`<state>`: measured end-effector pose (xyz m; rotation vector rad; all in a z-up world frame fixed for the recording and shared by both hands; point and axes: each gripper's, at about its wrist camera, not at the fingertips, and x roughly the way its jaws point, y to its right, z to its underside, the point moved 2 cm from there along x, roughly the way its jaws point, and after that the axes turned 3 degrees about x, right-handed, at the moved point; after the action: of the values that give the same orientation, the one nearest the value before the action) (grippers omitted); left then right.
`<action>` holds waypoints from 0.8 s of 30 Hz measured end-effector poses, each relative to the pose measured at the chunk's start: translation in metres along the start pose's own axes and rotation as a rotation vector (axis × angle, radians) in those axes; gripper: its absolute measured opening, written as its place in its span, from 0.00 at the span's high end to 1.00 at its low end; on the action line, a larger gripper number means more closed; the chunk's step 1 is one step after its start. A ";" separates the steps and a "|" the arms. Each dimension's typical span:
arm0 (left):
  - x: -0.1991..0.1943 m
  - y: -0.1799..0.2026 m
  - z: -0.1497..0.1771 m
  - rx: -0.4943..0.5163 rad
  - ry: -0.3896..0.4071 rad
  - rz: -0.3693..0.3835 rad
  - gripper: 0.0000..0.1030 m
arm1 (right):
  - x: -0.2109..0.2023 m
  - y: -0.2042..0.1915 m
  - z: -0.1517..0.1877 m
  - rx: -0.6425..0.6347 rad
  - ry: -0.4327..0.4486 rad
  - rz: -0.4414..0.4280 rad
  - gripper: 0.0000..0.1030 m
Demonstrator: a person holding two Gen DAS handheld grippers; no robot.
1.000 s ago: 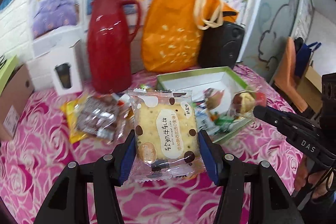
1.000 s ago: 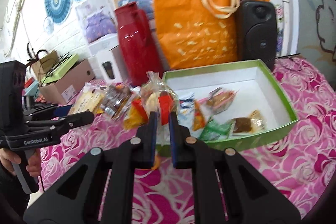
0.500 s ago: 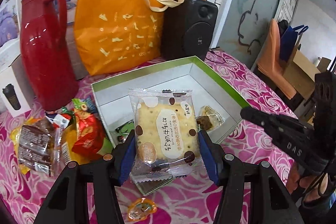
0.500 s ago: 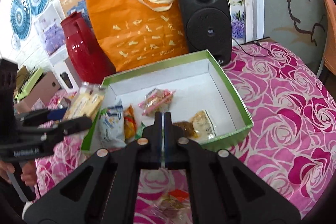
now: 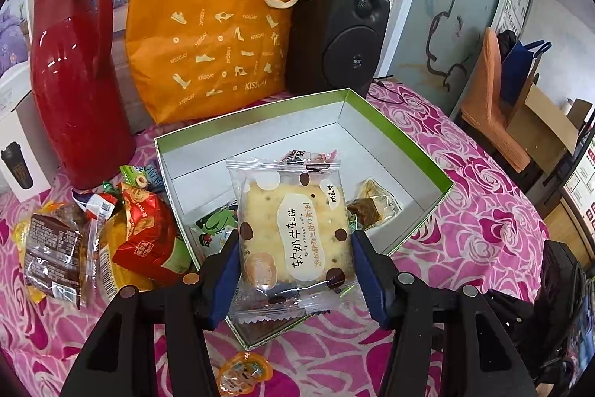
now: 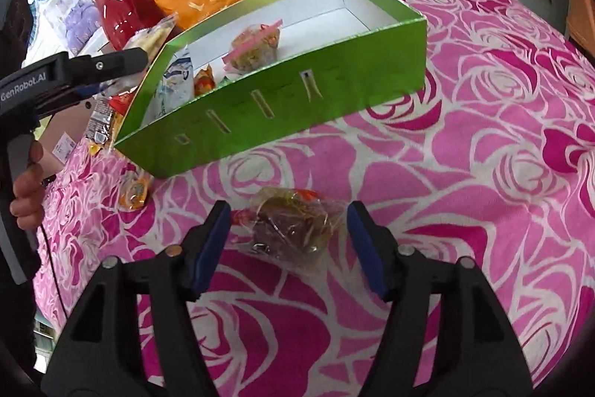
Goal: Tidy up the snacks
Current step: 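Carry the chocolate-chip cake over the box with the left gripper while the right gripper carries the pastry bag, then lower both snacks into the green box and open both grippers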
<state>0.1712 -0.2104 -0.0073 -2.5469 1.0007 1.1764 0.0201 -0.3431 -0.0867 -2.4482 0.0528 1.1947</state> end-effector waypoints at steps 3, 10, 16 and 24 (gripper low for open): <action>-0.002 -0.001 -0.002 -0.006 0.008 -0.002 0.44 | -0.001 -0.011 0.002 -0.053 -0.033 -0.022 0.56; -0.004 -0.002 0.000 -0.013 0.008 -0.002 0.44 | 0.013 -0.019 0.017 -0.051 -0.080 -0.032 0.51; -0.009 -0.005 -0.001 -0.023 0.018 -0.004 0.44 | 0.014 -0.019 0.013 0.019 -0.067 -0.054 0.35; -0.006 -0.006 -0.001 -0.017 0.012 -0.004 0.44 | -0.003 -0.025 0.003 -0.011 -0.011 -0.072 0.67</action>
<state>0.1728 -0.2028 -0.0029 -2.5707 0.9926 1.1747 0.0209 -0.3198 -0.0778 -2.4310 -0.0442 1.1805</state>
